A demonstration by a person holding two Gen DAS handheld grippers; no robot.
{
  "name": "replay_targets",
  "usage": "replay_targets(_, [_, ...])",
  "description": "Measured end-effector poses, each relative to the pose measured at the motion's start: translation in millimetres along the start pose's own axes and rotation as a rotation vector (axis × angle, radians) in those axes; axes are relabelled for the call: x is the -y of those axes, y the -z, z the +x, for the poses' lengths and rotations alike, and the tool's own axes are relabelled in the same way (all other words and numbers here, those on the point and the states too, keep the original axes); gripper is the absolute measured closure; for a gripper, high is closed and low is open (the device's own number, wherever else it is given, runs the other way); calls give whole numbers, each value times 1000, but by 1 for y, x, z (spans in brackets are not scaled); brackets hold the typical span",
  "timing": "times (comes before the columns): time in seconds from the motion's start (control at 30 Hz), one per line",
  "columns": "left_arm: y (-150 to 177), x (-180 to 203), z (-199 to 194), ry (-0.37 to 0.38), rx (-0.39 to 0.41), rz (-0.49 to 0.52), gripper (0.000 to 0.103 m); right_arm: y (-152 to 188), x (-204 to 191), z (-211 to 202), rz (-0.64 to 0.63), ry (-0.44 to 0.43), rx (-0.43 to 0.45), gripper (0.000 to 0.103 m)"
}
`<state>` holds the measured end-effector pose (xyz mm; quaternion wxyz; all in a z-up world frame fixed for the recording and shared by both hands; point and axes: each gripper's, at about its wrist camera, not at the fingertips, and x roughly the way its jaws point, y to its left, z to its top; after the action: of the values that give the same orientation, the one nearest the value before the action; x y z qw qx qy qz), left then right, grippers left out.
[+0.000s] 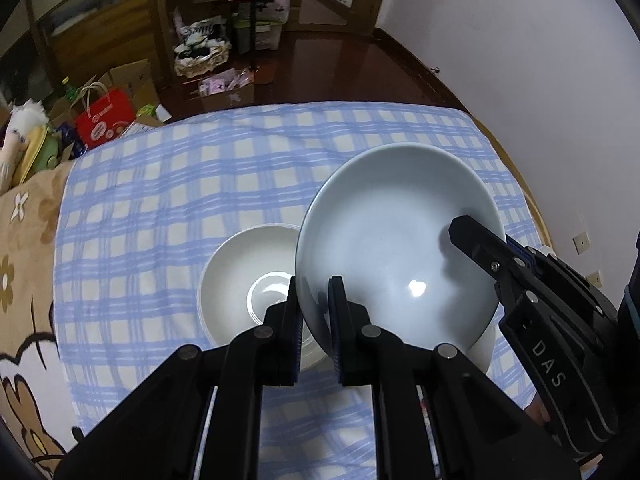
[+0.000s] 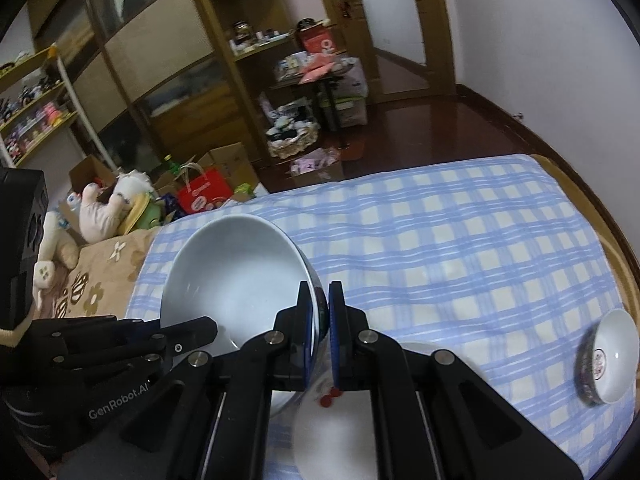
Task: Organize plates and bowls
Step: 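Carry both held bowls toward the bowls set beside the plate stack, then lower each held bowl into a bowl on the tablecloth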
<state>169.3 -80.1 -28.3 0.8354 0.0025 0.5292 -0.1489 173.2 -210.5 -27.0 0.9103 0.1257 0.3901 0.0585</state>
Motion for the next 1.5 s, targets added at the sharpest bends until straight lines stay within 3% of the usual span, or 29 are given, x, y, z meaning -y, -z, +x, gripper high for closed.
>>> replay_targets(0.23, [19, -33, 4, -19, 4, -79, 91, 14, -27, 15, -38, -45, -18, 94])
replay_targets(0.63, [43, -67, 36, 43, -19, -160, 91, 32, -44, 40, -88, -18, -54, 94])
replay_targets(1.5, [40, -75, 79, 12, -108, -168, 90, 51, -44, 71, -105, 32, -101, 94])
